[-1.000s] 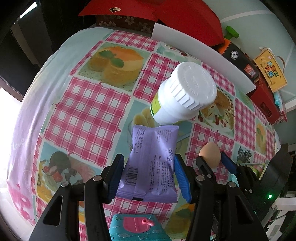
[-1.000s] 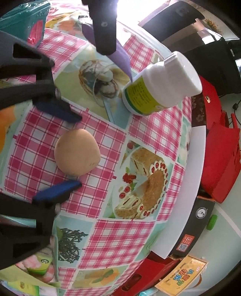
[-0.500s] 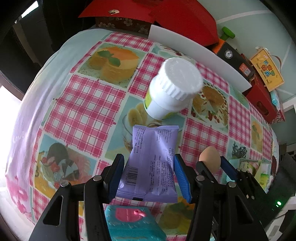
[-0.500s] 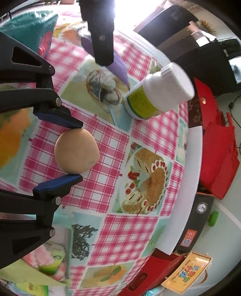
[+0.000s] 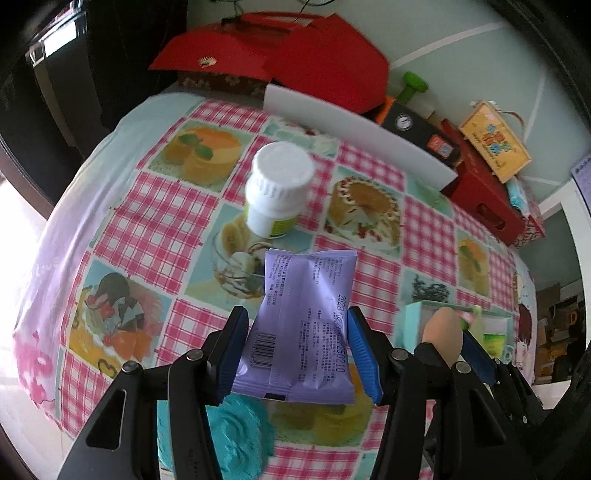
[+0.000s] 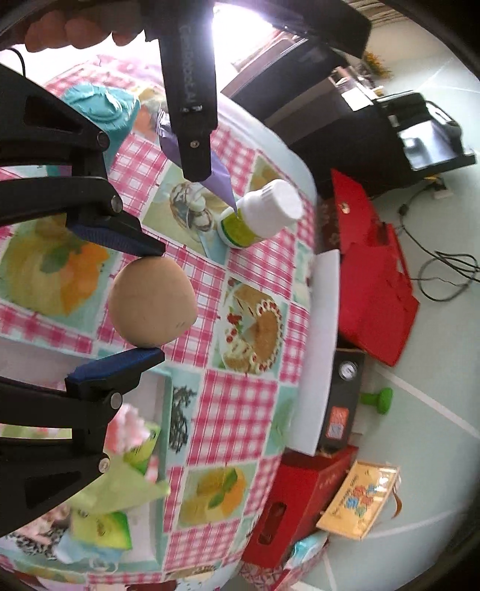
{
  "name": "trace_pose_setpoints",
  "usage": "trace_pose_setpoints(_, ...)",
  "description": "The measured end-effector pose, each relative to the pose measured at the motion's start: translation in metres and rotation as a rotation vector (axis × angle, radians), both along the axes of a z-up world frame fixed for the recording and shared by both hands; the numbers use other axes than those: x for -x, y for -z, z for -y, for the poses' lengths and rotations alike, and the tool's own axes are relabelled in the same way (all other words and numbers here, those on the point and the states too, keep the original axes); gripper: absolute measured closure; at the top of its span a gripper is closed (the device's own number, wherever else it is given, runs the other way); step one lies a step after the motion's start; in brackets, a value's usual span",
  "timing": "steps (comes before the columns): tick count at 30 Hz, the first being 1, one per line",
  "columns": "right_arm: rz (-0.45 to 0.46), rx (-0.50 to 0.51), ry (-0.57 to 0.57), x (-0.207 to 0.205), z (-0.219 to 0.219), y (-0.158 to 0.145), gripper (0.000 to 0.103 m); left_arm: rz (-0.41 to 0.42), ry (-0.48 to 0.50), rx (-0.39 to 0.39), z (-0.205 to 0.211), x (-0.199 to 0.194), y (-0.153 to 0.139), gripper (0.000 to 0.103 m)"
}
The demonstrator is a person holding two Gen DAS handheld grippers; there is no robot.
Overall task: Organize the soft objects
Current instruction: 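Lift the packet and sponge ball and carry them over the white tray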
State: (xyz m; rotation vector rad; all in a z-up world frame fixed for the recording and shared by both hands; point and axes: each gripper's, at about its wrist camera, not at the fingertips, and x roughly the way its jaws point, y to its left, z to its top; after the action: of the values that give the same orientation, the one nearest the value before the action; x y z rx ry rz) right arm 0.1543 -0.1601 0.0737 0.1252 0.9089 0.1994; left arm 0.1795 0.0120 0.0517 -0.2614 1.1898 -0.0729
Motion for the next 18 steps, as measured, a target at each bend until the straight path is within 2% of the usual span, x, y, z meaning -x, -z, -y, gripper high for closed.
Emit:
trace_pose_setpoints(10, 0.061, -0.034, 0.123, 0.036, 0.053, -0.02, 0.05, 0.099, 0.062, 0.01, 0.035, 0.026, -0.038, 0.047)
trace_pose_setpoints(18, 0.068, -0.045, 0.244, 0.058, 0.105, -0.015, 0.049, 0.119, 0.152, 0.007, 0.076, 0.038, -0.043, 0.047)
